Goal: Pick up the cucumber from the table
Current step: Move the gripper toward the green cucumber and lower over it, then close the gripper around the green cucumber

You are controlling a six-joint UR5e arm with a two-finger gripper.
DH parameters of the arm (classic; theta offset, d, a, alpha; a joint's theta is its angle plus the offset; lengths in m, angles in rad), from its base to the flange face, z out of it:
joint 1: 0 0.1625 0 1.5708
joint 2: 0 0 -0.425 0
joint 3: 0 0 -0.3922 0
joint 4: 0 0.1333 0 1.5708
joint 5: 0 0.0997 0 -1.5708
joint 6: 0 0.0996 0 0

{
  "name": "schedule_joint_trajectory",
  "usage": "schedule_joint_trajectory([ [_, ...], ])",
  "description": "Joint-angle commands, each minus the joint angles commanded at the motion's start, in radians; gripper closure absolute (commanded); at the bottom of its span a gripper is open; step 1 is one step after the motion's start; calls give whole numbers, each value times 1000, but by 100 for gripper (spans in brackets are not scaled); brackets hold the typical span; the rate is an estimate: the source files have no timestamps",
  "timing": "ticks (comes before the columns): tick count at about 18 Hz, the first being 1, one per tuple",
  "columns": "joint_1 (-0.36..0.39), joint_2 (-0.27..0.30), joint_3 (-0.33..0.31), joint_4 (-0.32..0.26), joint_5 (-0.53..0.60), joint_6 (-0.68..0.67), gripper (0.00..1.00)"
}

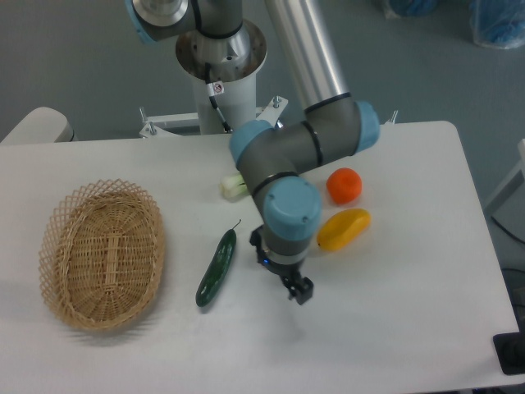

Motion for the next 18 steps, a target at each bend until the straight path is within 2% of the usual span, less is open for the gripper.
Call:
schedule_joint_trajectory([
  [4, -26, 5, -12, -3, -2, -52, 0],
  [9, -87, -9, -26, 0, 2, -230, 0],
  [15, -107, -20, -58, 2, 2, -262, 0],
  [18, -115, -35, -60, 46, 2, -314, 0],
])
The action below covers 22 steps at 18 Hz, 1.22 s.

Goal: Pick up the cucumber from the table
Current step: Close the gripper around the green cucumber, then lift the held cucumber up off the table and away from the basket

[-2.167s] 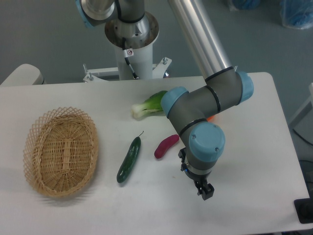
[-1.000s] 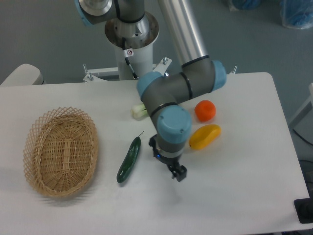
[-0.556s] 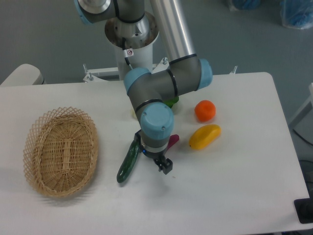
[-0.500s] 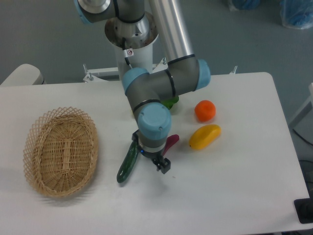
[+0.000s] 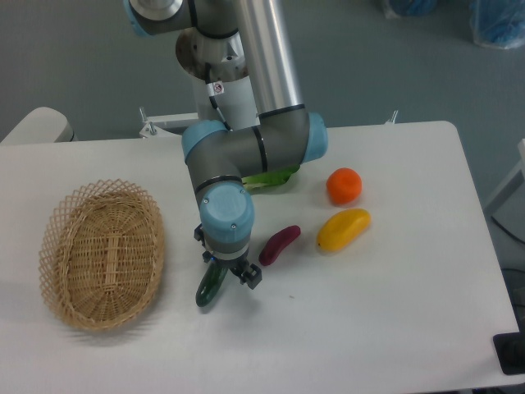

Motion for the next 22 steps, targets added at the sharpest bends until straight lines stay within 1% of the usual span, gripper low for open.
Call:
schedule_joint_trajectory([
  [2, -9, -9, 3, 5, -3, -29, 1],
  [3, -11, -12, 6, 5, -3, -49, 6],
  [5, -17, -25, 17, 12, -3, -98, 31],
  [6, -23, -28, 20, 25, -2, -127, 47],
  [7, -23, -28, 20, 32, -2, -149, 66],
  [8, -23, -28, 21, 32, -2, -161, 79],
  [9, -23, -29, 23, 34, -2, -161, 89],
  [12, -22, -29, 46, 32, 0, -157, 93],
  [15, -15, -26, 52, 31, 3, -144, 93],
  [17, -2, -23, 72, 28, 5, -135, 93],
  [19, 17, -20, 90, 25, 6, -109, 93],
  [22, 49, -12, 115, 23, 6, -25, 93],
])
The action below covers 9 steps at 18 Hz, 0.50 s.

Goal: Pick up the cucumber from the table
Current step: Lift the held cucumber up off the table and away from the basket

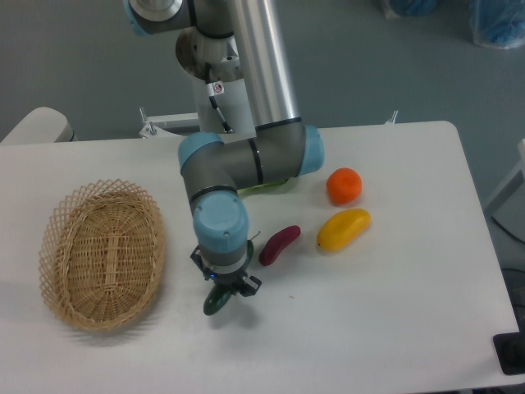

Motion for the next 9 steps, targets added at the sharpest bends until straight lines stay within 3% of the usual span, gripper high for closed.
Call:
schedule_joint_trajectory([
  [4, 40, -5, 35, 0, -5, 80, 93],
  [9, 83, -54, 126, -21, -2, 161, 93],
])
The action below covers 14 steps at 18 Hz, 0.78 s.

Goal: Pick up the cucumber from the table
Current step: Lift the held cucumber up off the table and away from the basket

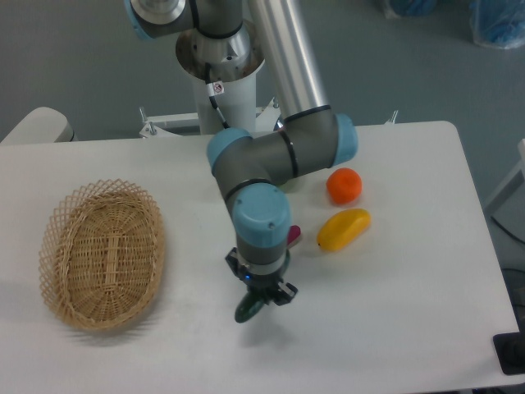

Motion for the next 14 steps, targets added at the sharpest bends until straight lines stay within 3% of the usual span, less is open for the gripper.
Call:
schedule_joint_trajectory([
  [3, 22, -14, 71, -106, 0, 92, 93],
  [9, 43, -64, 161, -132, -2, 176, 93],
  [14, 45, -71, 172, -150, 2, 243, 93],
])
